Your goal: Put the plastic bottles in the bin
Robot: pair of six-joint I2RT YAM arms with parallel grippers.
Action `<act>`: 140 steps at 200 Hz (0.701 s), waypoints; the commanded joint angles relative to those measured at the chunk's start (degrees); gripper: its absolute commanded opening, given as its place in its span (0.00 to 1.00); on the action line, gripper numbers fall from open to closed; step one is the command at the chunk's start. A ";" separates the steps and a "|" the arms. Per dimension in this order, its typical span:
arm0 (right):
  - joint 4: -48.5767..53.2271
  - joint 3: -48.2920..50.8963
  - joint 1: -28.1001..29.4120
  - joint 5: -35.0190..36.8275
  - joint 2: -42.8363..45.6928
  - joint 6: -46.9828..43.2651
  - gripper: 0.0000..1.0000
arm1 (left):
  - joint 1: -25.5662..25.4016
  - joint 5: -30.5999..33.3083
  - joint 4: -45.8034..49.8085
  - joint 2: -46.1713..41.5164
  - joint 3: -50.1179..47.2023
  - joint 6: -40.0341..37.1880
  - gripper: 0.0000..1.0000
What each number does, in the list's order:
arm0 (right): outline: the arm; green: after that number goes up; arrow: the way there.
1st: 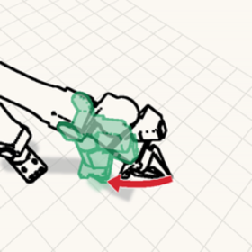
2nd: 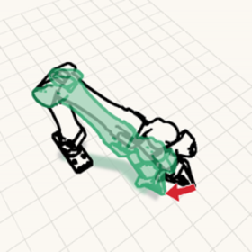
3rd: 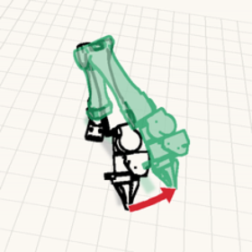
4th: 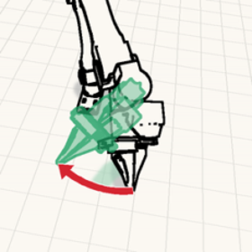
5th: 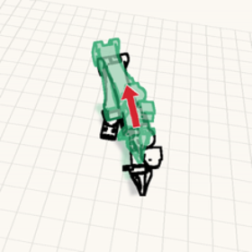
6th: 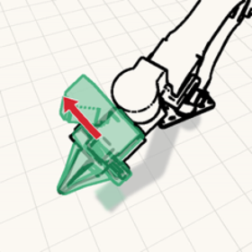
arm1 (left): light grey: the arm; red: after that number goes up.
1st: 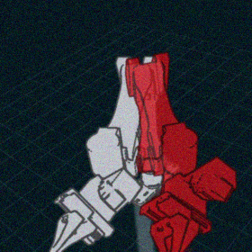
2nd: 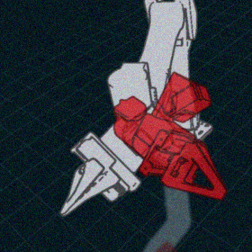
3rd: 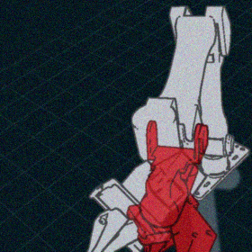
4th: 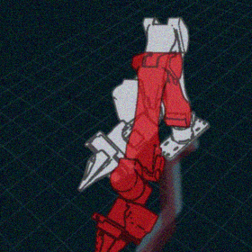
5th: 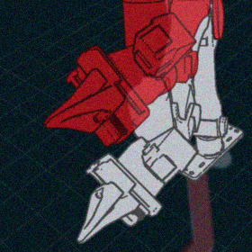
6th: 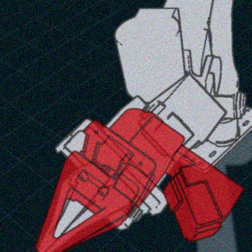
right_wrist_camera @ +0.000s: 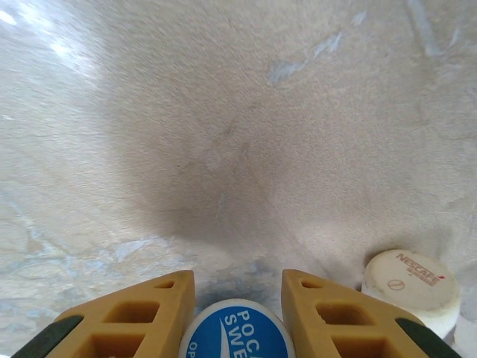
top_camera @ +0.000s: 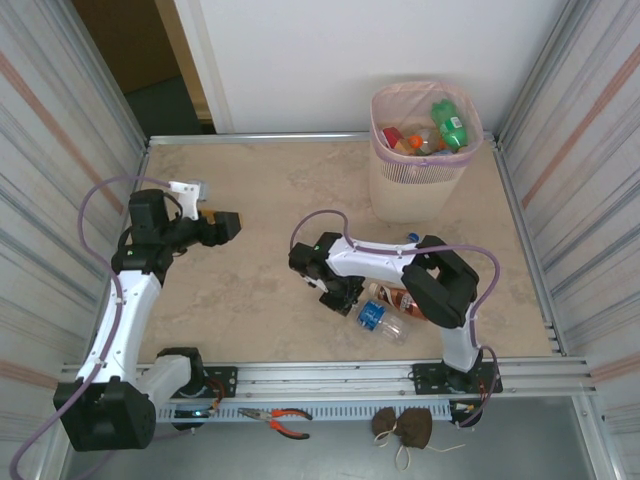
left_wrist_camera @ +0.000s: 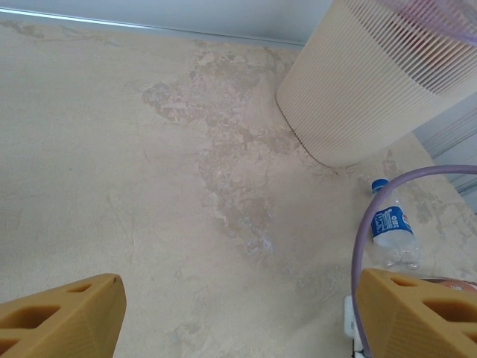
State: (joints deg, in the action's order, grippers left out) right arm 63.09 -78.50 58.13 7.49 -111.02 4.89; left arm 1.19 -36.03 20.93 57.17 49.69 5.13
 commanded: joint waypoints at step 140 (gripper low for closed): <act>-23.98 -2.14 -20.97 -16.46 33.36 14.39 0.22 | 1.60 -2.96 -2.82 -1.25 -1.44 -0.81 0.81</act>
State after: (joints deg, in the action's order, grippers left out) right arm 47.79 -81.49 41.10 -6.33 -82.46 13.82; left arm 2.31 -37.52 19.53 57.06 48.93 5.15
